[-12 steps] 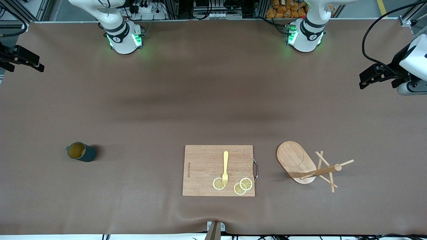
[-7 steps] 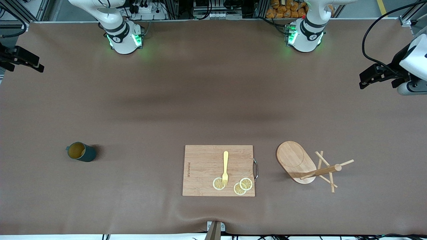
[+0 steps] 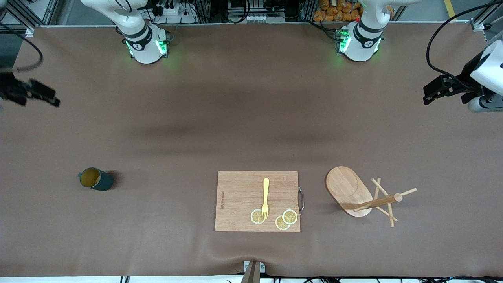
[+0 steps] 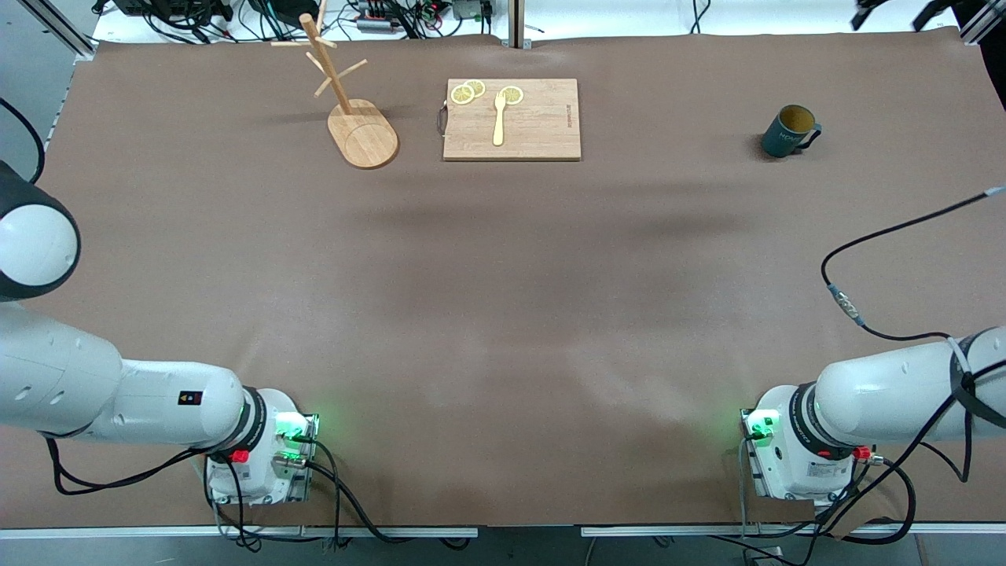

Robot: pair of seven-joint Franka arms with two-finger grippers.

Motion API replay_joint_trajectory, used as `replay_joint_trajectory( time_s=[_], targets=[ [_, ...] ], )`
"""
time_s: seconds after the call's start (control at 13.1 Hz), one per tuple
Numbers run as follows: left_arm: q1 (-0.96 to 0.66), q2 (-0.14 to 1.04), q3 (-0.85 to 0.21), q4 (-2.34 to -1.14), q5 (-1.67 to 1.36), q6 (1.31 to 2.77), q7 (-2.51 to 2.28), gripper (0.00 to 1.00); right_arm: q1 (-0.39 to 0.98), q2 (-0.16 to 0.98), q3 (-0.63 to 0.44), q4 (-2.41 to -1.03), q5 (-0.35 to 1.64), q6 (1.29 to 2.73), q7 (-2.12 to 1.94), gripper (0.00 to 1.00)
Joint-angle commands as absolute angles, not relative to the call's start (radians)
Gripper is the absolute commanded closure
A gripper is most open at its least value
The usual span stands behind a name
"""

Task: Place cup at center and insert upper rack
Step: 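Reach the right gripper toward the teal mug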

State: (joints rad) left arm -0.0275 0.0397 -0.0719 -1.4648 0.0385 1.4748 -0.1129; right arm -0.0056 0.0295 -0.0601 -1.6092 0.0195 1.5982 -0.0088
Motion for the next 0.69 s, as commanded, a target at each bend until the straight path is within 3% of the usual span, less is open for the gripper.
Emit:
replay_joint_trajectory(
  time_s=[0.0, 0.38, 0.61],
  targets=[
    [-0.026, 0.029, -0.067, -1.462, 0.02, 1.463, -0.103, 0.0, -0.002, 0.156, -0.063, -1.614, 0.028, 1.733, -0.003, 0.0],
    [-0.023, 0.025, -0.063, -1.462, 0.02, 1.462, -0.101, 0.0, -0.015, 0.34, -0.063, -1.615, 0.025, 1.929, -0.101, 0.0],
    [-0.023, 0.021, -0.061, -1.46, 0.018, 1.462, -0.103, 0.0, -0.024, 0.428, -0.063, -1.623, 0.025, 1.974, -0.11, 0.0]
  ],
)
